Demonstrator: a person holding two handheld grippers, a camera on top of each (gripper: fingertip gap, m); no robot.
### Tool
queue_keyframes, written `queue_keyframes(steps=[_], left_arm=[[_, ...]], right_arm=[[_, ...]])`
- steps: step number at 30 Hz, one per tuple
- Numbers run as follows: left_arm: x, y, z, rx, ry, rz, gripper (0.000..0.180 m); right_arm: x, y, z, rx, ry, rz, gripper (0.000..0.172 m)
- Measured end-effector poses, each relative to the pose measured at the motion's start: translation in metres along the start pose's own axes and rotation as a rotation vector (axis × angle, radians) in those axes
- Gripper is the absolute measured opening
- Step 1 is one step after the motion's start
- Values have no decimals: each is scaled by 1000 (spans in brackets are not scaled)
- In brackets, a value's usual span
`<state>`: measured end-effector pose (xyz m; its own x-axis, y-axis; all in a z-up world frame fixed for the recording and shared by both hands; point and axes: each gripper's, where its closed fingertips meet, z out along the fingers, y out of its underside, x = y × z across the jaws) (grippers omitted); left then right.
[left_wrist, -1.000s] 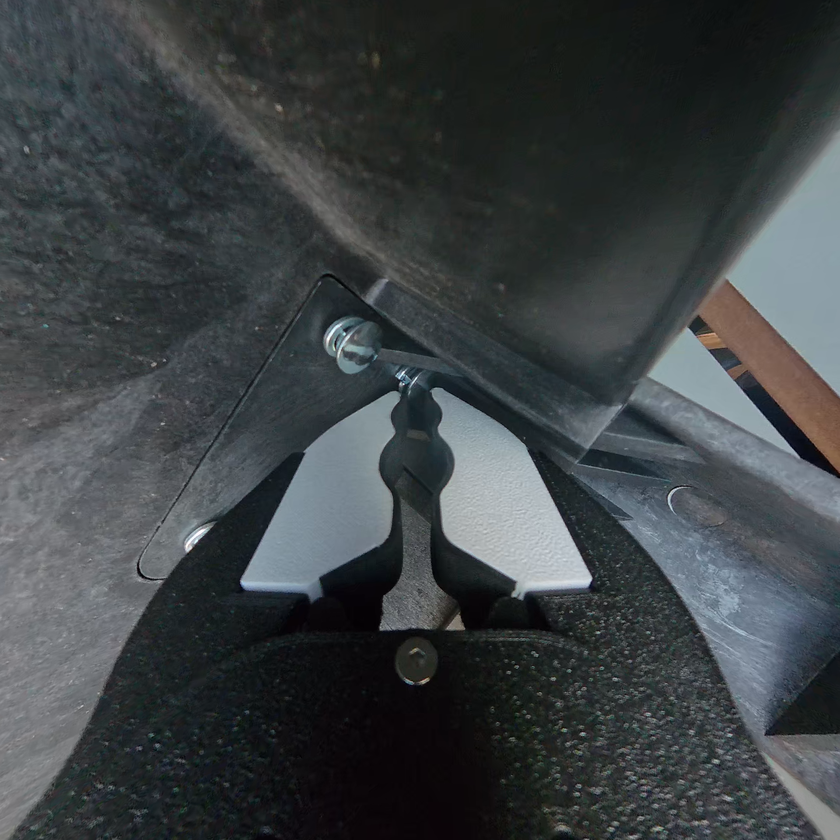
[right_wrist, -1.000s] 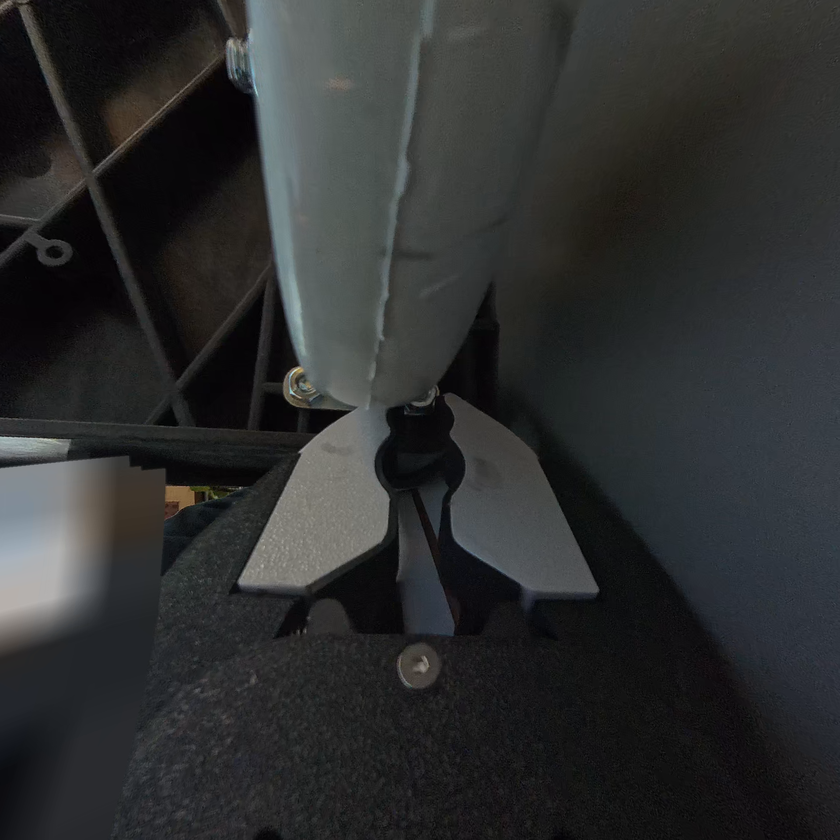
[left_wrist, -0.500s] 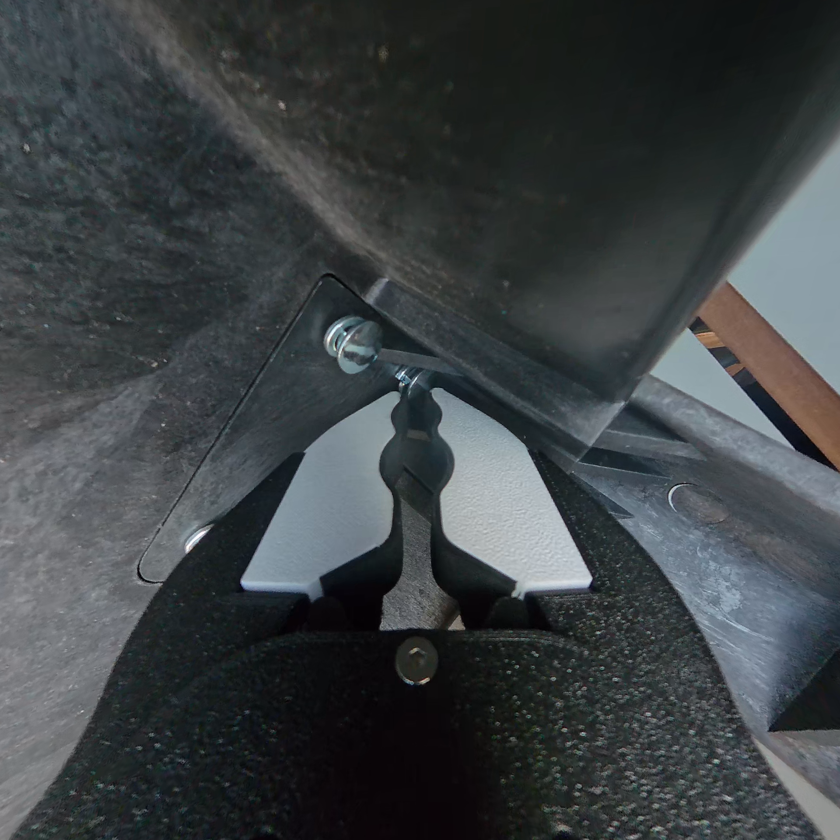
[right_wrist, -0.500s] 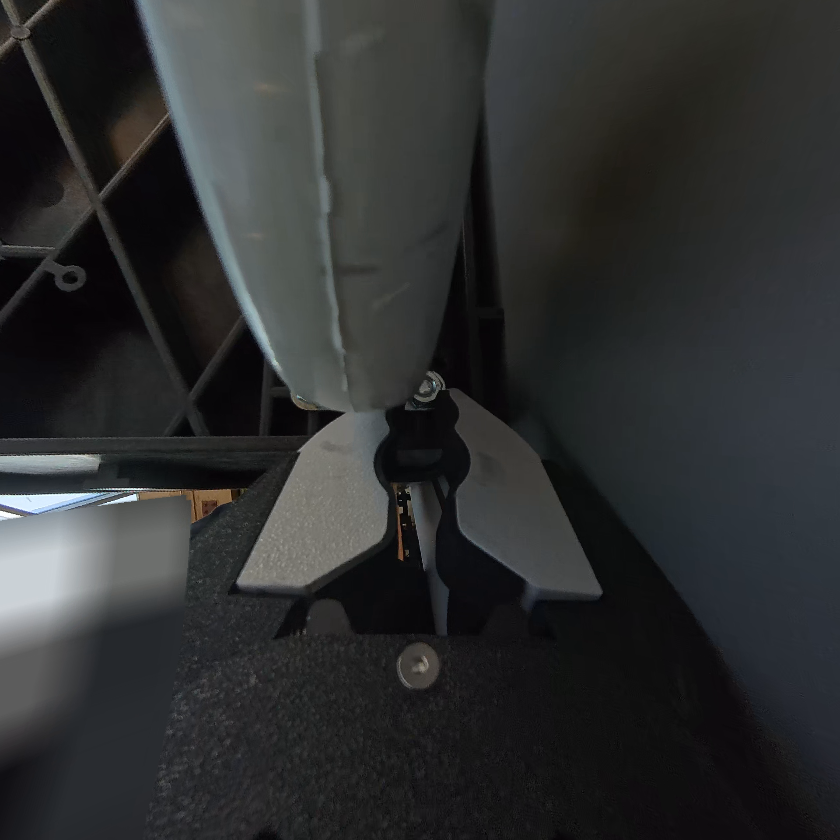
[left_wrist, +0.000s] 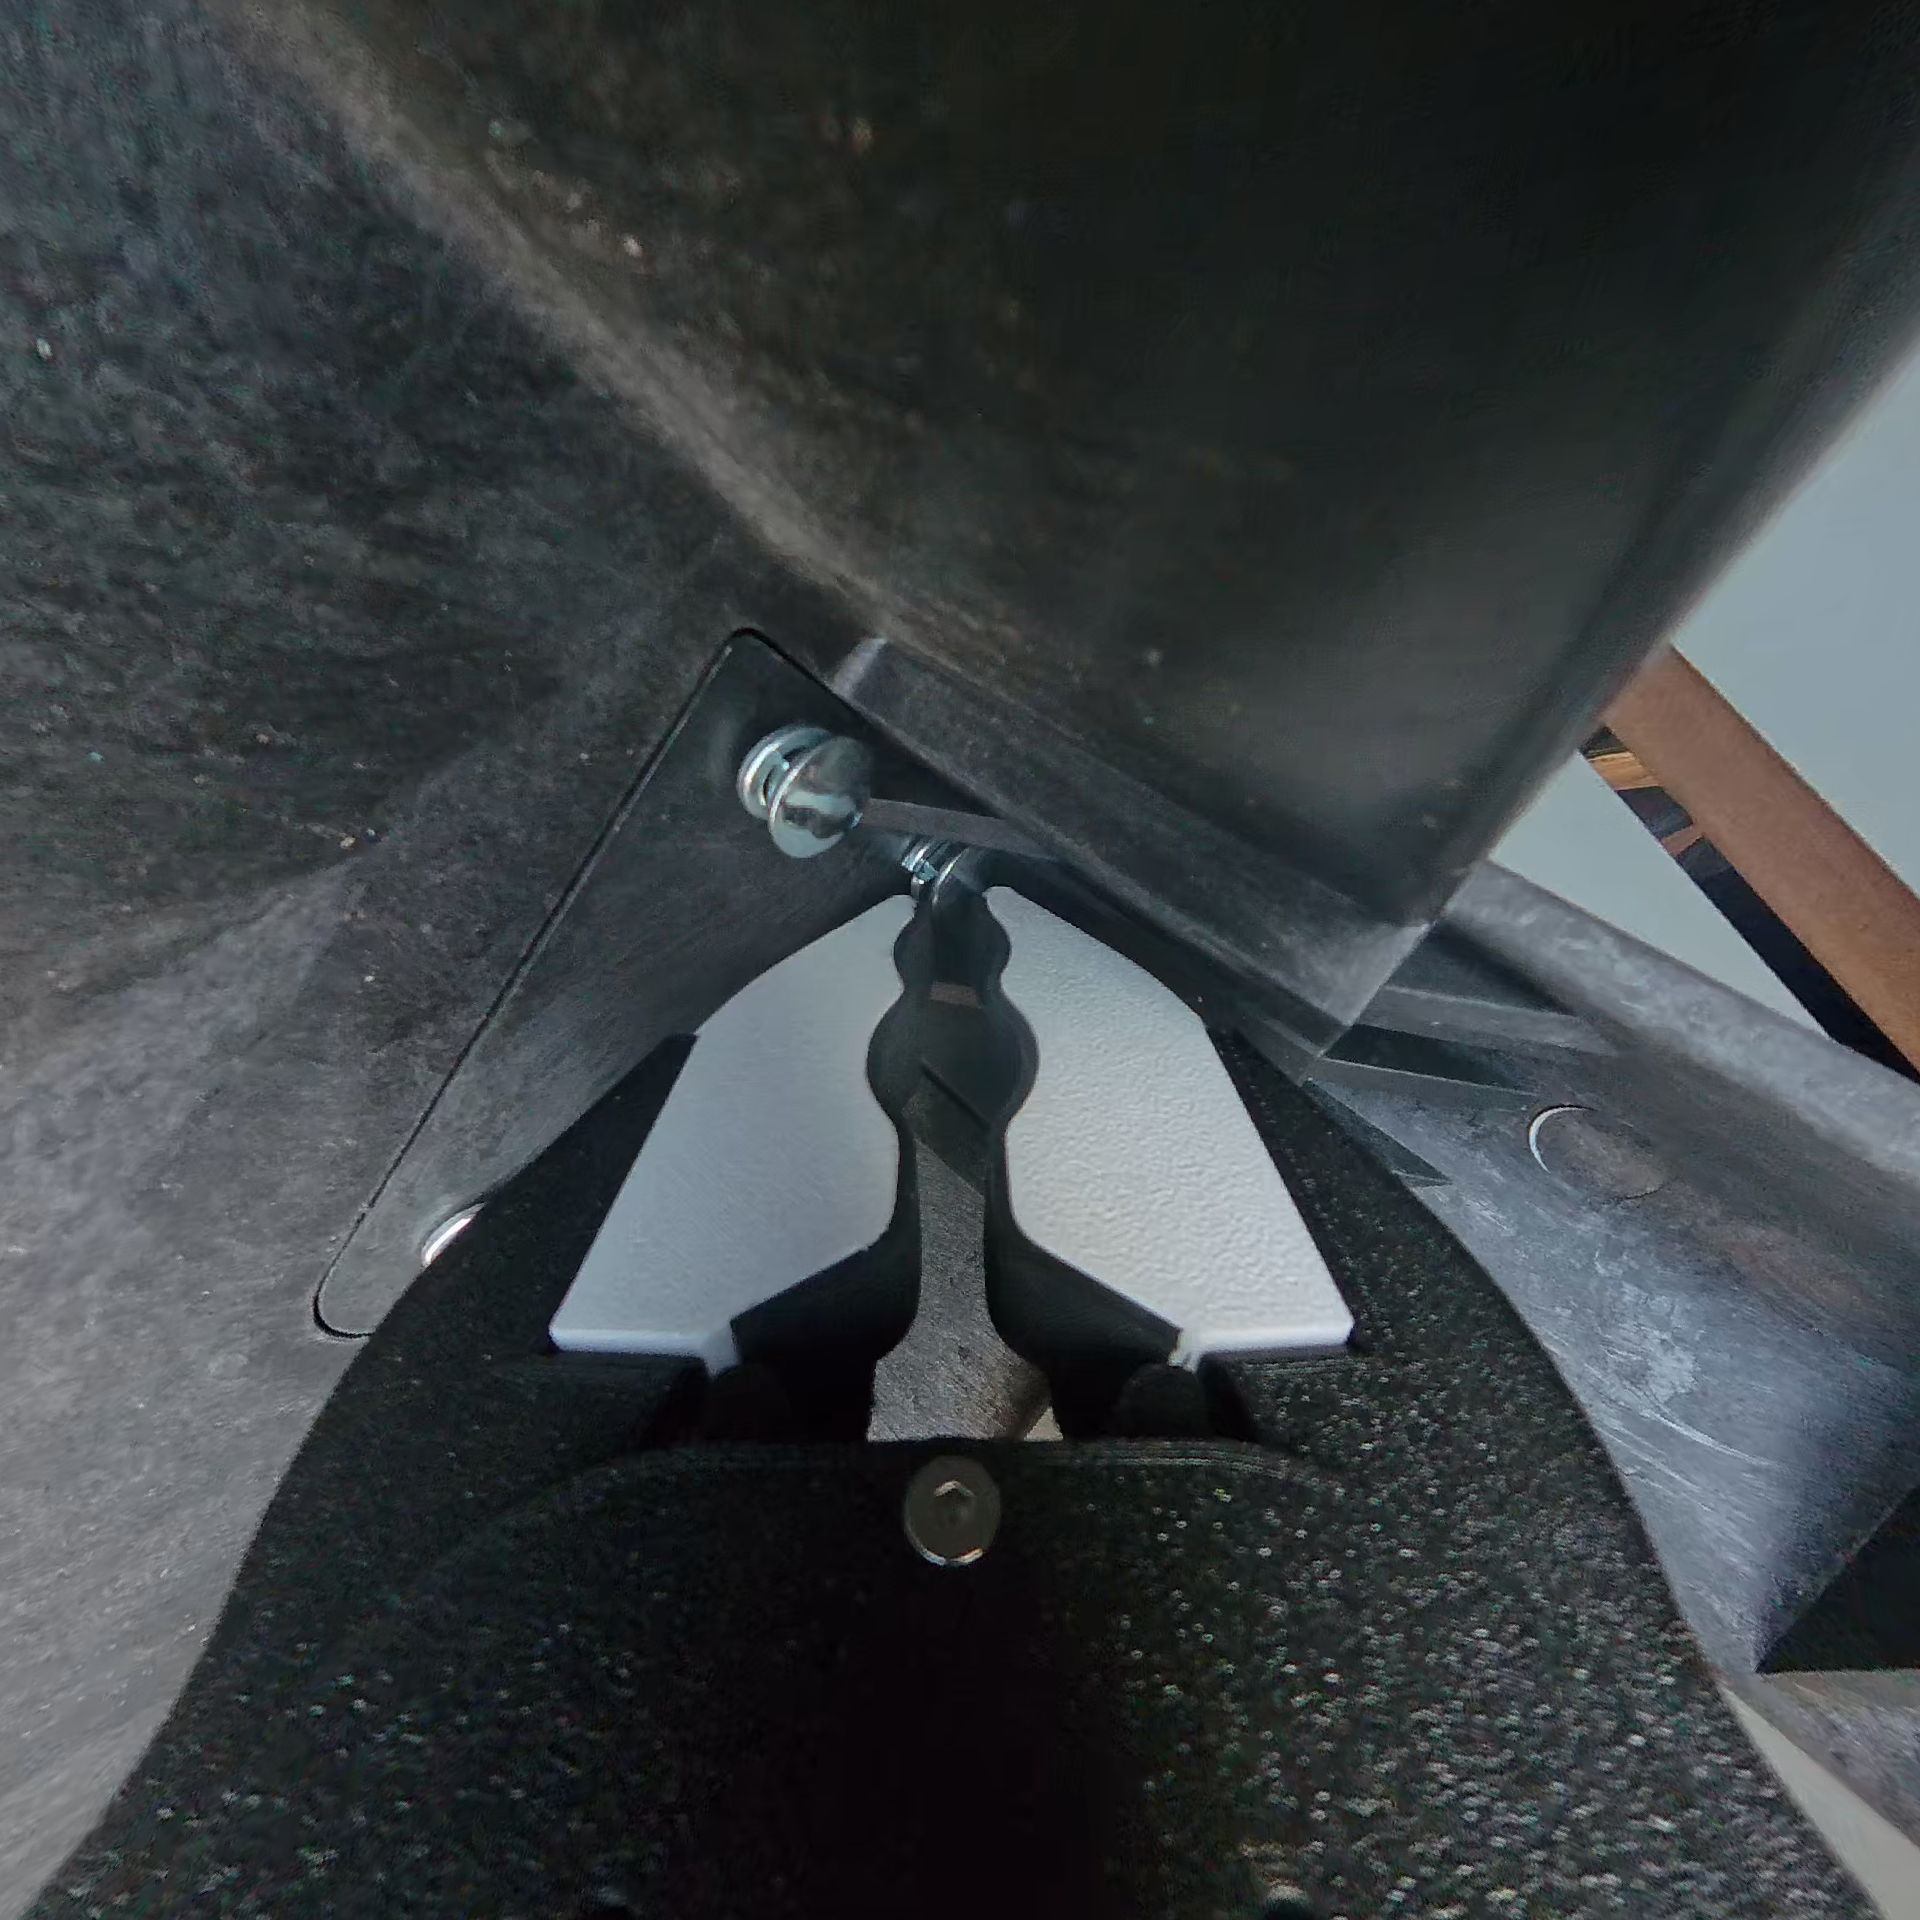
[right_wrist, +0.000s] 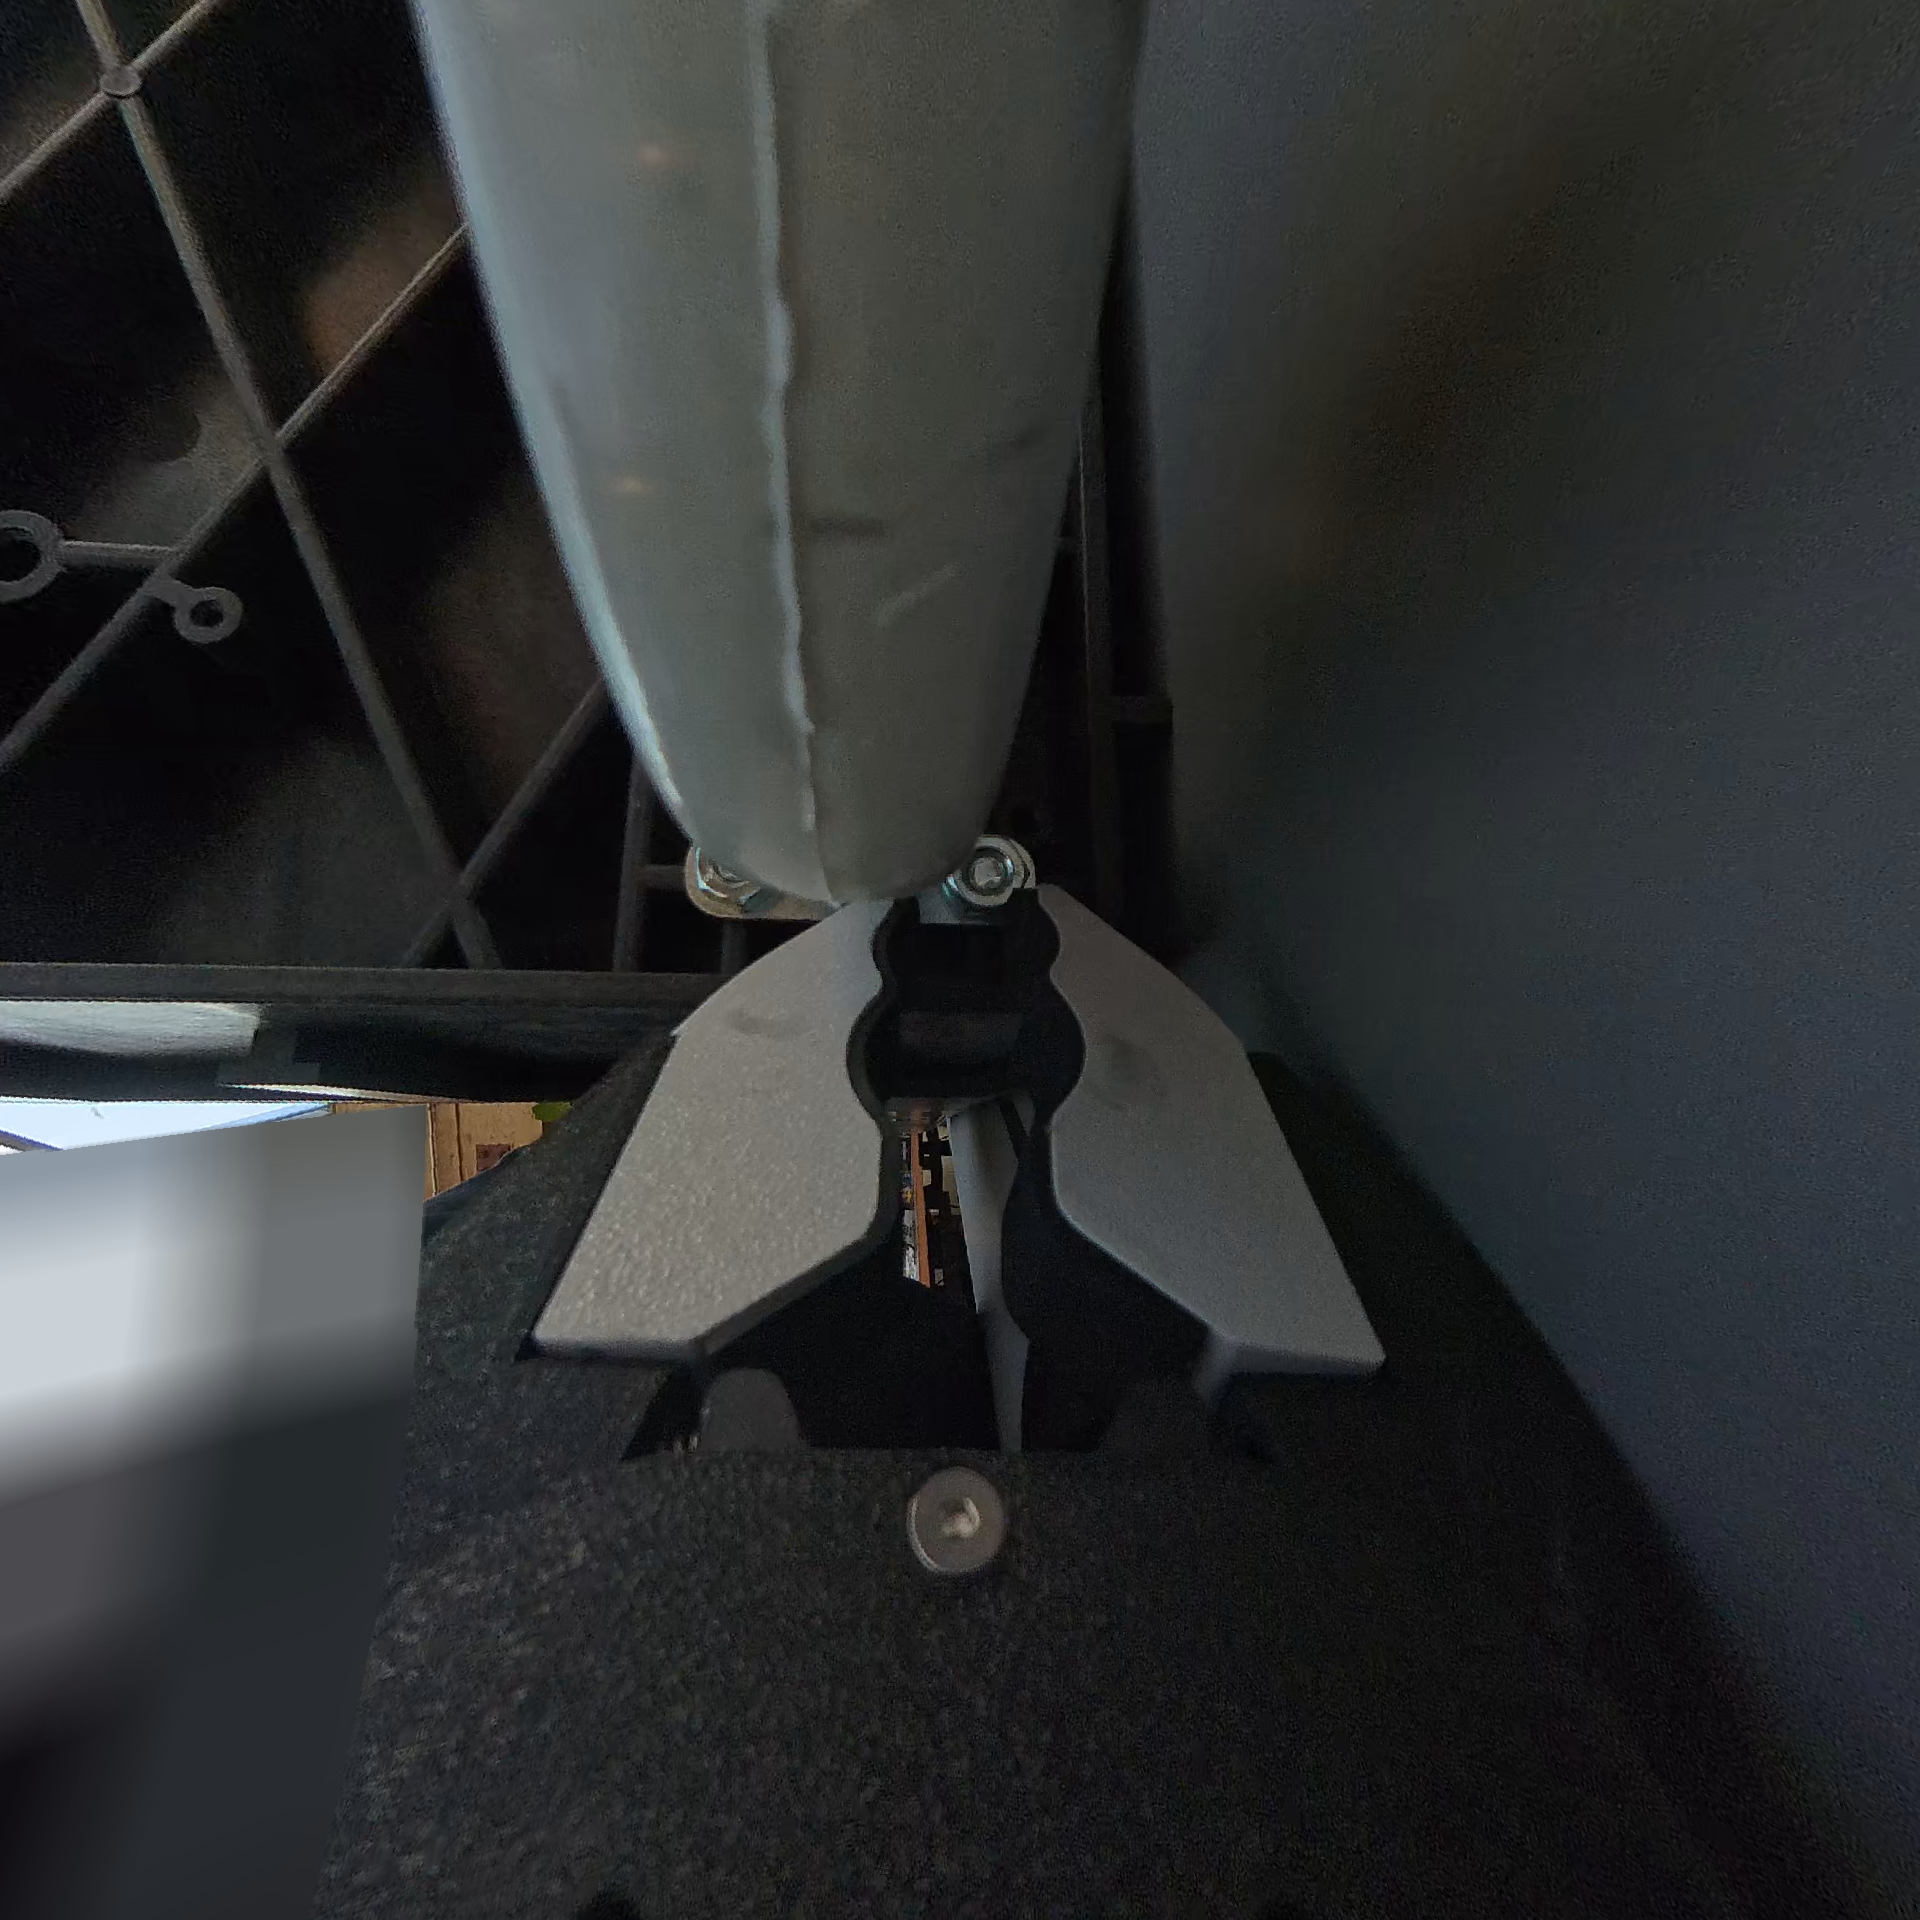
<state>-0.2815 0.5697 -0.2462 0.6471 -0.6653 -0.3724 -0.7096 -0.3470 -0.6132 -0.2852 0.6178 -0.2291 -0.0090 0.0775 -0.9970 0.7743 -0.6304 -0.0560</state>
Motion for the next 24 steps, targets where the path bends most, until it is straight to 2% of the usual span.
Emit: queue_keyframes(steps=[24], left_arm=[[0,0,0,0,3,-2,7]], right_arm=[[-4,3,-2,5,-27,-29,23]])
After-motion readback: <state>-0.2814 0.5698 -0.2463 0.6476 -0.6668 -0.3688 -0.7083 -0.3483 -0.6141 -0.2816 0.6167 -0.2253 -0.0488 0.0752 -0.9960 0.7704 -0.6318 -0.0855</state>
